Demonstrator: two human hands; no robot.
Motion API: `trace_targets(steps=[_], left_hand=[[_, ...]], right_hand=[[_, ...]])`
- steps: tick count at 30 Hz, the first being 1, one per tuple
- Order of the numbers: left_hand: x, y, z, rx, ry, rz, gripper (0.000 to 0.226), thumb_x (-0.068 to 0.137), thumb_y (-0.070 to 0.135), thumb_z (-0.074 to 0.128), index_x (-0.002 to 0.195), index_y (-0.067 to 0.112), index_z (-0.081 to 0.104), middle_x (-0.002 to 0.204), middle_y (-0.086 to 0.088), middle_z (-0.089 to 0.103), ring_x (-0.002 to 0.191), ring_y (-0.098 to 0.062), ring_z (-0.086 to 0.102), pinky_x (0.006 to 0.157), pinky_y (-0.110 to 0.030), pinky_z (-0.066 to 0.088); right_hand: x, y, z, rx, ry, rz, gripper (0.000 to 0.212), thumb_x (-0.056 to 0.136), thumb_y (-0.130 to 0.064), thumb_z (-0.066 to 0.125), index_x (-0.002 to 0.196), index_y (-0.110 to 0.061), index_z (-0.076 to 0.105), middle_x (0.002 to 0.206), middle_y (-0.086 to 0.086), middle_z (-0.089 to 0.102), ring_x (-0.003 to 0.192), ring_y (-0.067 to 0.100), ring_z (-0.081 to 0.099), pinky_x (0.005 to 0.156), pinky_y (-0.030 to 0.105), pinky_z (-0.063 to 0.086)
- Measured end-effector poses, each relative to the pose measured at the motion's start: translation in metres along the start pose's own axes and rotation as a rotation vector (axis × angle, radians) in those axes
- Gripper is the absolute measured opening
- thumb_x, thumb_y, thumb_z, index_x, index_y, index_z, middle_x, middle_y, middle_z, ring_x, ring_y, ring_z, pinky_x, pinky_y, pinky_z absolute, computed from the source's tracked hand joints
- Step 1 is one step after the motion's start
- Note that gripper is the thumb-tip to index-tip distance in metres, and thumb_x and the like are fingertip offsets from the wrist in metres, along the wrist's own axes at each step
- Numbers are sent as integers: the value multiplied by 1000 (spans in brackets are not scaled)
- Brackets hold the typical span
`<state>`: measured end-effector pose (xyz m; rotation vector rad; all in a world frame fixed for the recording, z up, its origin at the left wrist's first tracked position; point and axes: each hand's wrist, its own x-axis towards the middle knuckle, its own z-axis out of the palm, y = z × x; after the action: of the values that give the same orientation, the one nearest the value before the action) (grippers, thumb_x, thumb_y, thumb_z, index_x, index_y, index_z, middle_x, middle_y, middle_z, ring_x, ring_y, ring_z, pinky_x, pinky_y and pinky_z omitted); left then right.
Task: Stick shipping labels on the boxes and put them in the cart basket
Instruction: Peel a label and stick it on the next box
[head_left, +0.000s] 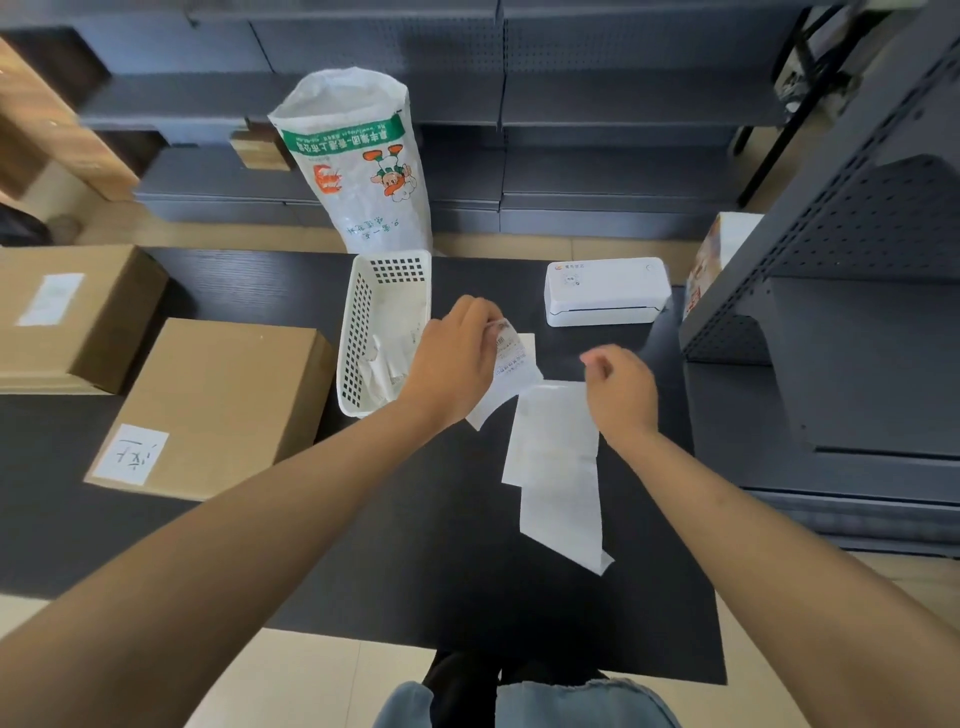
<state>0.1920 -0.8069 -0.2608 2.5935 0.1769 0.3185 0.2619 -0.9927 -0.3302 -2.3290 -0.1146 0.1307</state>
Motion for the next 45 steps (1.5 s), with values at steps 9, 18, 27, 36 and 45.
trace_targets(steps=[9, 18, 27, 36, 45], left_hand=[[-12, -41, -34, 31, -90, 61, 15, 93, 16, 51, 108, 15, 52, 113, -1, 56, 90, -21, 55, 83, -32, 44], [-45, -179, -118, -73, -303, 47, 54, 90, 21, 54, 140, 34, 39, 131, 4, 50, 115, -21, 53, 89, -29, 42], [-73, -316, -185, -367, -198, -331, 71, 87, 22, 67, 145, 30, 27, 101, 12, 57, 83, -3, 58, 70, -14, 44], [-81, -359, -184, -412, -172, -546, 24, 91, 24, 62, 106, 23, 43, 85, 4, 57, 75, -8, 55, 57, -19, 38], [-92, -392, -179, -295, -310, -505, 18, 93, 22, 58, 93, 21, 40, 77, -2, 56, 62, -14, 50, 56, -28, 41]], right_hand=[[-11, -93, 45, 83, -277, -293, 13, 88, -45, 61, 93, -33, 60, 105, -6, 61, 99, 10, 50, 85, 27, 44], [-56, -180, 141, 181, -220, -213, 16, 86, -29, 69, 77, -34, 57, 87, -5, 62, 74, 0, 56, 67, 9, 38], [-92, -266, 244, 323, -260, -21, 10, 90, -34, 63, 86, -26, 61, 88, -11, 67, 83, 2, 62, 68, 14, 44], [-99, -277, 292, 222, -293, 116, 12, 91, -40, 60, 82, -33, 54, 85, -16, 60, 79, -1, 58, 62, 15, 43], [-109, -283, 322, -153, -265, 59, 16, 90, -44, 58, 83, -30, 56, 76, -13, 61, 79, 10, 58, 85, 29, 36]])
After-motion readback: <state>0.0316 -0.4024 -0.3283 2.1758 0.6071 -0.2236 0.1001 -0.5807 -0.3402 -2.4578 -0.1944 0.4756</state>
